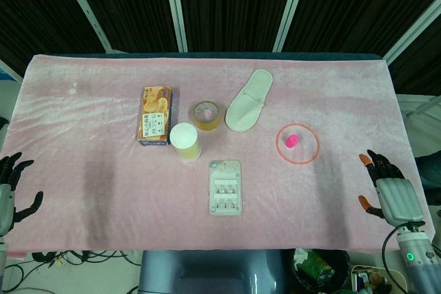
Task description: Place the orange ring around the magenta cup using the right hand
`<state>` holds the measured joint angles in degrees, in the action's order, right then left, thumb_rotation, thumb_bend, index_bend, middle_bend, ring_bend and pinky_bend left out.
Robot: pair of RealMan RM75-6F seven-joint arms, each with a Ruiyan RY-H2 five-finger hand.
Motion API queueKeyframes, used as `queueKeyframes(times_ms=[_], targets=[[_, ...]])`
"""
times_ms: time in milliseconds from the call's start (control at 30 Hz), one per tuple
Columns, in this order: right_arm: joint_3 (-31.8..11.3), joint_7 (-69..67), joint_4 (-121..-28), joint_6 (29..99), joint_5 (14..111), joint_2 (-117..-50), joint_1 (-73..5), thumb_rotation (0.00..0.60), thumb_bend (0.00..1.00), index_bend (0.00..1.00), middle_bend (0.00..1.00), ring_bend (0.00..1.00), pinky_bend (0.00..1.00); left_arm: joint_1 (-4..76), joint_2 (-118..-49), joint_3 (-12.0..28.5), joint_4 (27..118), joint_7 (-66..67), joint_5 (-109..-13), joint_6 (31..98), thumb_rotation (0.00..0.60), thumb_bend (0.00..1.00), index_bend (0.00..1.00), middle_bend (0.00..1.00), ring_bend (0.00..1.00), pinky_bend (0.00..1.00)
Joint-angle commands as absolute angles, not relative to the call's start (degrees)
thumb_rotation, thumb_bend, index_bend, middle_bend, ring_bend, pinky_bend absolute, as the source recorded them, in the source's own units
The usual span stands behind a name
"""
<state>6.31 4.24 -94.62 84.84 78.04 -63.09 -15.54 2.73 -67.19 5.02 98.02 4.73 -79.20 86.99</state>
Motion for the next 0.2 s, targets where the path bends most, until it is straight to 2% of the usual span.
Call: queueKeyframes(times_ms=[33, 200], targets=[[7.53, 3.24, -87.74, 91.03, 82.3, -69.14, -9.97, 0.6, 0.23, 0.0, 0.0, 0.0, 0.16, 2.61, -67.27, 4.91, 98.15, 4.96, -79.3, 87.15, 0.6, 0.34, 0.19, 0.06, 0.0, 0.0], [5.1, 2.73, -85.39, 93.41, 82.21, -71.02, -8.41, 0.6, 0.22, 0.0, 0.0, 0.0, 0.16, 2.57, -67.22, 4.92, 98.2, 4.86, -79.58, 87.34, 0.6, 0.34, 0.19, 0.06, 0.0, 0.0]])
